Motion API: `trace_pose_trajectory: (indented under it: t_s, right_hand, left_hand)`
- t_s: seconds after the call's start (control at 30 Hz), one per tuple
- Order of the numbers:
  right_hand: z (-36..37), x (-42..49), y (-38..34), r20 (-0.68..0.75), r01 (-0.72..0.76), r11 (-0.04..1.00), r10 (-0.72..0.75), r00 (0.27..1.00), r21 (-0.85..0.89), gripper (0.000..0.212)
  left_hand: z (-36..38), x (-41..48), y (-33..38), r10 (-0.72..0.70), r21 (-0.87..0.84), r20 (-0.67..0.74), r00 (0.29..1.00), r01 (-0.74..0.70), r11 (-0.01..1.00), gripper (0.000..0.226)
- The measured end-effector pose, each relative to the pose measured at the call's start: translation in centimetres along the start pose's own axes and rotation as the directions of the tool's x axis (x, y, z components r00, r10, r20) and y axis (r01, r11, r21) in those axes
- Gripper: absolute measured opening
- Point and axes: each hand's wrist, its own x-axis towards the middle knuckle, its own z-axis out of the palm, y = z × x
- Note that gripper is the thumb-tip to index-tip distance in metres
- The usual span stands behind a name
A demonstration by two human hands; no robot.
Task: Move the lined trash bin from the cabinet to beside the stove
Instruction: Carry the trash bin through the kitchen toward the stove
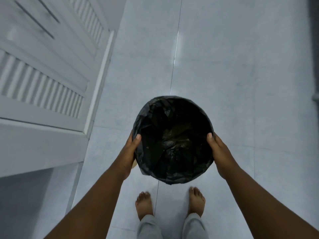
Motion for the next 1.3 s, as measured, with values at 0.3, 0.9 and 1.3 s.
trace_pose_trajectory:
  t_s: [0.3, 0.9, 1.3]
  right_hand:
    - [-3.2, -15.4, -20.3, -0.033, 0.100, 0.994, -0.102, 0.994, -0.046, 0.088]
    - [-11.4, -31.7, -44.4, 0.016, 0.498, 0.866, -0.499, 0.866, 0.034, 0.089]
    - [-14.4, -28.6, -51.9, -0.012, 0.507, 0.860, -0.507, 0.862, 0.062, 0.108]
  left_hand:
    - [6.0, -17.5, 18.6, 0.192, -0.101, 0.017, 0.981, -0.190, 0.977, 0.099]
    - [17.1, -32.9, 41.6, 0.559, -0.086, 0.219, 0.800, -0.555, 0.827, 0.067]
    - [22.1, -30.9, 48.4, 0.618, -0.120, 0.206, 0.758, -0.608, 0.785, 0.067]
